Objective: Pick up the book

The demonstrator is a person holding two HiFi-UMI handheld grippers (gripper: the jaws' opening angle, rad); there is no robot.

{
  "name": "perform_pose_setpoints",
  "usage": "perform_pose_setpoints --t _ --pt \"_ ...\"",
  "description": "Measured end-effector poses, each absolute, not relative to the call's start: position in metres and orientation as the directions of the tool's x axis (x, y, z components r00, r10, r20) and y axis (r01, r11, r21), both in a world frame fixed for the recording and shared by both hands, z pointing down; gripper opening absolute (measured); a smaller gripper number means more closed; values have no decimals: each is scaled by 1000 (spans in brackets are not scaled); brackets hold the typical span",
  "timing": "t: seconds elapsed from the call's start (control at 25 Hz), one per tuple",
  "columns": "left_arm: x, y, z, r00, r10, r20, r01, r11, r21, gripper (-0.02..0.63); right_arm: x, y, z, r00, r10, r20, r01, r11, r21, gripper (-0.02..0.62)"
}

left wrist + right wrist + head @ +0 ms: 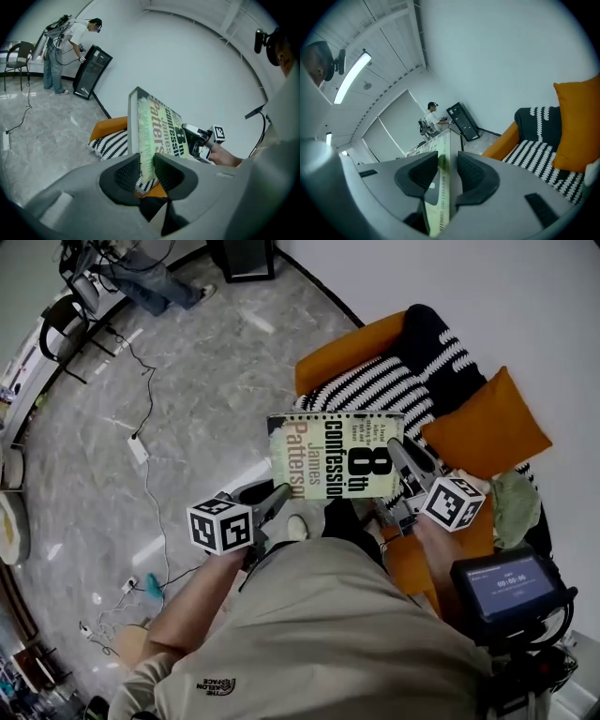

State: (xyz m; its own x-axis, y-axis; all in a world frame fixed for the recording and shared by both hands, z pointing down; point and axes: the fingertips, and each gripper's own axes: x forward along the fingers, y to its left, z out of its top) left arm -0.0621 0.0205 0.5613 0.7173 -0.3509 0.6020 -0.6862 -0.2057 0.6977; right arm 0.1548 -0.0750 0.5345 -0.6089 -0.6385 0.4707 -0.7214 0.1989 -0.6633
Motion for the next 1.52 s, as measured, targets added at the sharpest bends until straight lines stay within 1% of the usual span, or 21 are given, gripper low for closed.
perform_pose_setpoints --t 0.92,1.52 --pt "-62 24 560 707 -395 586 -689 -198 698 100 152 -78 529 -622 -655 428 -713 248 -656 137" --pt "-63 20 558 714 -375 591 -685 -203 699 100 154 -76 530 -609 -661 438 -714 217 -666 135"
